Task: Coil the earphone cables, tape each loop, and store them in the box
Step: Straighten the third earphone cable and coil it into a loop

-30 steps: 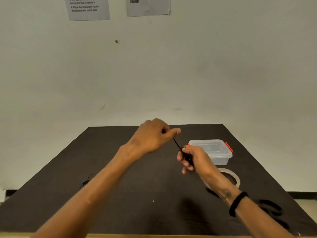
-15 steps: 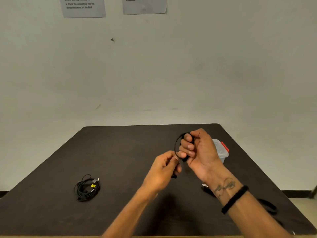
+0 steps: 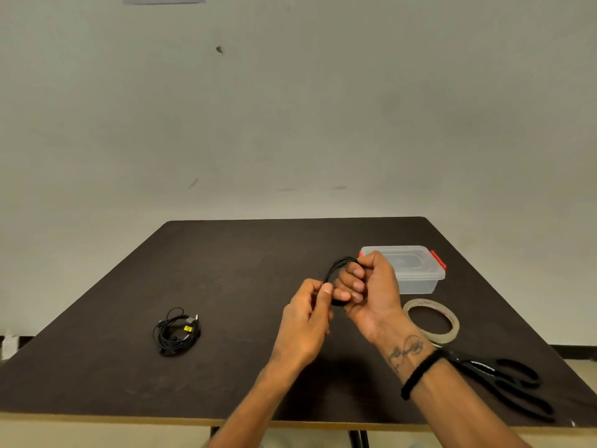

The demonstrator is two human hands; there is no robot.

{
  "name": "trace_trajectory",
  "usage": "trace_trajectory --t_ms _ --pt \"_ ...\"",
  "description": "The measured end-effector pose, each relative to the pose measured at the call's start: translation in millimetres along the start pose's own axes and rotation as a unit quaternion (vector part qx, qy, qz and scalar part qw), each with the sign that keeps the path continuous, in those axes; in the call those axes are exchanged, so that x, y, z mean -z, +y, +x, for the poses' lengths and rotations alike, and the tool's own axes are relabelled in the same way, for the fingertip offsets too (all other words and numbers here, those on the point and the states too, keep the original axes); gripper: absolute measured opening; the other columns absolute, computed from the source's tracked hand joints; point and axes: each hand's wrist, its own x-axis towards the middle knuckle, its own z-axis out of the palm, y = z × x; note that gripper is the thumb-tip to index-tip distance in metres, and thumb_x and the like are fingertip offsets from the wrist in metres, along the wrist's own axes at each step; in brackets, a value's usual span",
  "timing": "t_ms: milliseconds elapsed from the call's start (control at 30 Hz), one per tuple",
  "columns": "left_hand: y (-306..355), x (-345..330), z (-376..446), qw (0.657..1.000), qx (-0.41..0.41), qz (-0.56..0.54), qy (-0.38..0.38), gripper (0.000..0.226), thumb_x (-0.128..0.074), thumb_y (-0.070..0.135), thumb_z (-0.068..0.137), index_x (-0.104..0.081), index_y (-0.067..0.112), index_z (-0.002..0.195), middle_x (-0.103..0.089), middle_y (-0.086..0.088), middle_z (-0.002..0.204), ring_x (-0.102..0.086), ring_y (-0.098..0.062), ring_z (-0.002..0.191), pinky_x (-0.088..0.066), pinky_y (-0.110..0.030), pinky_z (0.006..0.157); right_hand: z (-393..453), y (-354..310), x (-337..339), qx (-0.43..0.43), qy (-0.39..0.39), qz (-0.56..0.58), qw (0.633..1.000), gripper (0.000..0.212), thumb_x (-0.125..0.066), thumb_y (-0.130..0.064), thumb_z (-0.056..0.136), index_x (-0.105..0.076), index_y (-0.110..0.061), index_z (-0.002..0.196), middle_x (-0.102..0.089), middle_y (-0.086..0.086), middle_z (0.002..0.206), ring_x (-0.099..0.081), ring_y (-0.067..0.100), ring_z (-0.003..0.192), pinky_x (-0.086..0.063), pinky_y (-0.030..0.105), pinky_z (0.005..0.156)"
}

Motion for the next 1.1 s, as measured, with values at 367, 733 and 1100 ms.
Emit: trace_trajectory --t_ms 367,733,1100 --pt "12 77 55 0.927 -0.06 0.315 -0.195 0.024 -0.046 0.037 0.11 -0.049 0.028 0.087 -0.059 0.003 0.073 -0.048 -0.002 0.054 -0.04 -0.019 0.056 2 2 31 0.033 0.0 -0.537 0.843 0.038 -0.061 -0.059 0.097 -0.075 -0.027 0.11 -0.075 -0.007 0.103 -0.07 0.008 0.097 -0.056 0.032 0.089" --pt "28 76 84 0.915 0.02 0.257 -0.311 0.025 -0.051 0.039 0.108 -0.064 0.019 0.098 -0.05 0.001 0.072 -0.046 -0.003 0.054 -0.047 -0.024 0.057 2 -20 16 0.076 -0.096 -0.655 0.746 0.021 -0.065 -0.031 0.102 -0.076 -0.017 0.092 -0.077 0.007 0.077 -0.066 0.009 0.057 -0.056 0.028 0.065" --pt "-3 74 76 0.949 0.058 0.117 -0.287 0.047 -0.052 0.046 0.106 -0.066 0.018 0.07 -0.041 0.0 0.058 -0.04 -0.012 0.054 -0.041 -0.021 0.056 -7 -18 24 -0.033 -0.187 -0.565 0.803 0.017 -0.068 -0.019 0.101 -0.081 -0.008 0.101 -0.072 0.001 0.074 -0.059 0.006 0.06 -0.05 0.019 0.055"
